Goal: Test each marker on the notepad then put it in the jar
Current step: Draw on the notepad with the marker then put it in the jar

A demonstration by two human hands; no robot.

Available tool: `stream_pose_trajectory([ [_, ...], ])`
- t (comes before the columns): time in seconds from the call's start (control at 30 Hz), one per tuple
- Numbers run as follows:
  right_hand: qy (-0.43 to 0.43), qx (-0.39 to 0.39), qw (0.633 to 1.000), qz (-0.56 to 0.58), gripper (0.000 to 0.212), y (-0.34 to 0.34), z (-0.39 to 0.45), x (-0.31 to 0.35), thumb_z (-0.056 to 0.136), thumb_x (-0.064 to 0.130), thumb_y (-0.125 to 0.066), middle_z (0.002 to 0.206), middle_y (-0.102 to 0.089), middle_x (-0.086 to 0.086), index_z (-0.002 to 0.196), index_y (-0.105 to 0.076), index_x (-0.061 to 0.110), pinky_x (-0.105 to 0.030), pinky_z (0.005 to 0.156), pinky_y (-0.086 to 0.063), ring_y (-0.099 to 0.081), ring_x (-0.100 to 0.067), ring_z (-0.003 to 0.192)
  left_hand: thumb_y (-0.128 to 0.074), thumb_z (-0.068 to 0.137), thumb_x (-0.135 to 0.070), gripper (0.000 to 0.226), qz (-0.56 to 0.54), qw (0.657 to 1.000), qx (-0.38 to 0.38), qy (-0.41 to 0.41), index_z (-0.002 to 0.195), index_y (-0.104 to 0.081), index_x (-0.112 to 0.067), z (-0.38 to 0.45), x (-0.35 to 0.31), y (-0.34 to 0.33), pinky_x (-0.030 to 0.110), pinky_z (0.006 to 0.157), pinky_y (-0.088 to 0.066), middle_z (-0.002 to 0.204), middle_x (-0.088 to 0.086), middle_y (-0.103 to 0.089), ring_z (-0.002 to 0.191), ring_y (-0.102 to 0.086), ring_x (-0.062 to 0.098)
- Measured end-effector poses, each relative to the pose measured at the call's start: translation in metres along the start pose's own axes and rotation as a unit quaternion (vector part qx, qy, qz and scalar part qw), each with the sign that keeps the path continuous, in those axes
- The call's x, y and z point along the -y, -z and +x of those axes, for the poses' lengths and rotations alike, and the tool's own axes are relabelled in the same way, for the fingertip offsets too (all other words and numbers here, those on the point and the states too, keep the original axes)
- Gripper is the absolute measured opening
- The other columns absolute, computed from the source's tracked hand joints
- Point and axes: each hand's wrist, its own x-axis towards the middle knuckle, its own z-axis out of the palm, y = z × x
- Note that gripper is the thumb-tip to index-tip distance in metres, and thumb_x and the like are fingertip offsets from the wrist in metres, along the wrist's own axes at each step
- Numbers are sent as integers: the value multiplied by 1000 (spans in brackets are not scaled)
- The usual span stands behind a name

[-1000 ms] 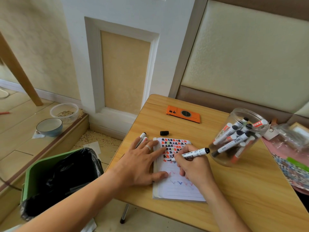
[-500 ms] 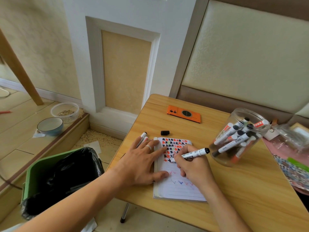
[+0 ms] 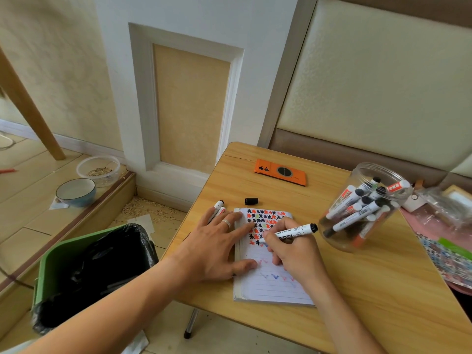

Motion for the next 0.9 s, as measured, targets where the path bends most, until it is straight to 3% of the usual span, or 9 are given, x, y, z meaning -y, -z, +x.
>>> stream_pose_trajectory([
  [0.17,-18,-9,1000,-3,16,2,1,-3,92,13,-70,57,-60,-14,79,-61,12,-27,42,-37,-54,-22,46,-17,86,-90,90,-5,1000,-2,-1,160,-10,-40,0,0,1,44,125,11,168,3,-15,156,-7,25],
  [0.4,1,-30,1000,-5,16,-1,1,-2,92,13,-71,53,-61,-7,80,-61,9,-26,43,-37,-54,-17,43,-19,85,-90,90,-9,1000,-16,0,160,-15,-39,-1,0,-2,46,126,5,166,2,-21,155,-12,25],
  [0.73,0,8,1000,8,18,0,-1,-1,94,9,-71,58,-61,-9,79,-61,8,-28,45,-41,-53,-20,45,-26,87,-88,89,-10,1000,-11,-2,159,-19,-38,2,-1,5,45,126,5,164,3,-24,153,-16,24],
  [0.9,-16,-19,999,38,15,0,-1,0,94,11,-70,57,-62,-4,84,-61,5,-25,41,-38,-51,-21,47,-28,87,-87,84,-21,999,-25,4,156,-29,-39,9,-2,14,44,125,1,158,2,-33,149,-26,20],
])
